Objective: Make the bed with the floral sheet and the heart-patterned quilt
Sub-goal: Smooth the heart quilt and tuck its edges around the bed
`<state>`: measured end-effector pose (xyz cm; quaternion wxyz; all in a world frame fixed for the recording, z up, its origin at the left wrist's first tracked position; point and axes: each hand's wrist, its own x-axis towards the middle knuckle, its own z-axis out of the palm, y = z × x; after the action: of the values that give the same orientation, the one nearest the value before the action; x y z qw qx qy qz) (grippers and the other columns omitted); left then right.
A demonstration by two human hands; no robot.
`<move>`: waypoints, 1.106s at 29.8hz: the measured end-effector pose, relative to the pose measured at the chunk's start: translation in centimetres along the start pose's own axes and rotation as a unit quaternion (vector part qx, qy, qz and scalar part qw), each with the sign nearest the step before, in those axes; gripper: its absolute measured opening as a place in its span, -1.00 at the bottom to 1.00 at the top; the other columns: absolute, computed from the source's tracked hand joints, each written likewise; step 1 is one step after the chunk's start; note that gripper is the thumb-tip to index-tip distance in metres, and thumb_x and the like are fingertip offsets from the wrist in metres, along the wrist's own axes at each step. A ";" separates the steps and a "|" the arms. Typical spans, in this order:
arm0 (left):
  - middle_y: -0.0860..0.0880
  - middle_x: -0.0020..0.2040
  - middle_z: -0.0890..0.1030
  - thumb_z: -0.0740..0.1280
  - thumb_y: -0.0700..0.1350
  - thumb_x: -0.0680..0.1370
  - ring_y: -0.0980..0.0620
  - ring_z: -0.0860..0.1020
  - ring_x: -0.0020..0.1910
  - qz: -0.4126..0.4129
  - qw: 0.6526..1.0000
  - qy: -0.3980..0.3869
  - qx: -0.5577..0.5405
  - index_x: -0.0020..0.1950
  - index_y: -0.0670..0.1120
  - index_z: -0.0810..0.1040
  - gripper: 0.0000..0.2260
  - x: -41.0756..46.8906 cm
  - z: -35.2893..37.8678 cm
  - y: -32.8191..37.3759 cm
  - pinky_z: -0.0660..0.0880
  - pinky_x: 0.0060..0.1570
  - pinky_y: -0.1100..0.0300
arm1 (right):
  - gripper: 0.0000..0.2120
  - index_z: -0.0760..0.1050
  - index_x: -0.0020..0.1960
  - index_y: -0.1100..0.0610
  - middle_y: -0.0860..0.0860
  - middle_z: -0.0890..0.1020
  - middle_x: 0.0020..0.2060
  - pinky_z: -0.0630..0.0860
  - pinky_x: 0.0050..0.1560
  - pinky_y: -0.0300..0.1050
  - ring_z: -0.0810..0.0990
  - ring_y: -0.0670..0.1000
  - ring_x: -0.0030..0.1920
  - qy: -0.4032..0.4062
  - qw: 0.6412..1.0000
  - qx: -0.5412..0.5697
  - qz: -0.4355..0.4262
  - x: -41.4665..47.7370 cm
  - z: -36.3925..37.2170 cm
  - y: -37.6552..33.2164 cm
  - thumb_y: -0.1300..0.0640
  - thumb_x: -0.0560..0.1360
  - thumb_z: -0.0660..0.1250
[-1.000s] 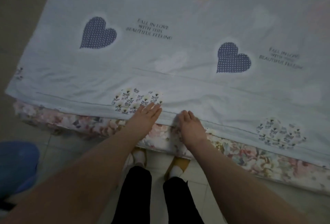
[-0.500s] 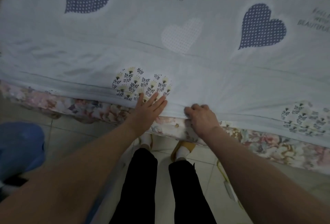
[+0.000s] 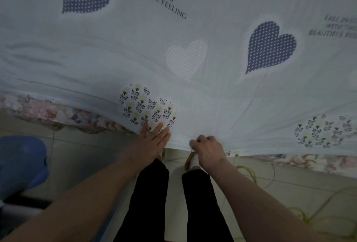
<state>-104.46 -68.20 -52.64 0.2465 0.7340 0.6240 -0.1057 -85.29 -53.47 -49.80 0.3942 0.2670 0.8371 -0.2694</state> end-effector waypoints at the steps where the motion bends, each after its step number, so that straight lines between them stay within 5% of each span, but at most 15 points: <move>1: -0.21 0.42 0.44 0.36 -0.19 0.37 -0.13 -0.26 0.57 -0.010 1.000 -0.008 0.009 0.44 -0.25 0.35 -0.37 0.2 -0.1 -0.1 -0.14 0.37 -0.32 | -0.63 0.36 0.31 0.06 0.08 0.44 0.24 0.47 0.05 -0.02 0.40 0.18 0.21 -0.008 1.000 0.008 0.009 0.2 0.1 0.0 0.27 0.53 0.24; 3: -0.15 0.51 0.32 0.46 -0.17 0.29 -0.11 -0.23 0.58 -0.028 0.998 -0.046 0.022 0.50 -0.20 0.24 -0.20 0.9 -0.6 -0.4 -0.12 0.36 -0.40 | -0.49 0.29 0.34 0.08 0.08 0.37 0.24 0.48 0.11 -0.02 0.34 0.17 0.22 -0.013 0.999 0.026 0.022 0.5 0.3 0.1 0.27 0.44 0.35; 5: -0.07 0.57 0.16 0.32 -0.12 0.35 -0.14 -0.05 0.59 -0.050 0.996 -0.074 0.030 0.54 -0.12 0.09 -0.21 0.5 -1.4 -0.2 -0.01 0.31 -0.53 | -0.42 0.25 0.35 0.08 0.08 0.33 0.24 0.46 0.16 -0.04 0.30 0.15 0.23 -0.007 0.999 0.032 0.026 0.3 0.6 -0.1 0.27 0.39 0.37; 9: -0.05 0.58 0.20 0.36 -0.15 0.33 -0.23 0.15 0.54 -0.078 0.989 -0.126 0.008 0.56 -0.09 0.17 -0.19 -0.2 -2.8 0.4 0.15 0.14 -0.64 | -0.40 0.29 0.34 0.08 0.06 0.36 0.24 0.45 0.18 -0.05 0.31 0.13 0.23 0.015 0.995 0.086 0.041 -1.0 0.3 -0.4 0.33 0.34 0.34; 11: -0.09 0.62 0.02 0.47 -0.17 0.37 -0.25 -0.04 0.56 -0.096 0.986 -0.139 -0.018 0.59 -0.09 0.12 -0.14 0.8 -4.3 0.7 0.15 0.15 -0.64 | -0.39 0.30 0.36 0.08 0.07 0.37 0.26 0.43 0.20 -0.05 0.32 0.13 0.25 0.020 0.994 0.098 0.044 -1.6 -1.0 -0.6 0.34 0.36 0.34; 14: -0.07 0.57 -0.36 0.20 -0.15 0.64 -0.24 -0.35 0.53 -0.099 0.980 -0.174 -0.006 0.60 -0.06 -0.22 -0.30 2.2 -6.7 1.3 0.01 0.32 -0.55 | -0.44 0.28 0.39 0.12 0.11 0.37 0.29 0.41 0.16 -0.06 0.35 0.15 0.26 0.041 0.995 0.081 0.052 -2.2 -3.4 -1.2 0.31 0.42 0.31; 25: -0.10 0.61 -0.23 0.15 -0.29 0.64 -0.18 -0.27 0.56 -0.177 0.978 -0.113 0.011 0.62 -0.07 -0.09 -0.37 -2.4 -16.5 1.0 -0.09 0.43 -0.41 | -0.46 0.25 0.41 0.13 0.13 0.42 0.26 0.45 0.14 -0.02 0.42 0.16 0.22 0.103 0.995 0.000 0.013 -7.5 -11.0 -6.1 0.31 0.47 0.28; 33: -0.09 0.62 -0.14 0.17 -0.12 0.66 -0.16 -0.22 0.58 -0.310 0.946 -0.089 -0.015 0.62 -0.04 -0.04 -0.41 -12.6 -16.2 -11.6 -0.08 0.44 -0.35 | -0.49 0.24 0.43 0.09 0.13 0.40 0.29 0.41 0.20 0.05 0.41 0.20 0.27 0.124 0.986 -0.071 -0.088 -2.9 -15.3 -17.9 0.25 0.51 0.27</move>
<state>-120.69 -69.92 -35.59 0.2671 0.4879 0.7978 -0.2325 -103.38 -56.76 -34.84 0.2804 0.1945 0.9167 -0.2078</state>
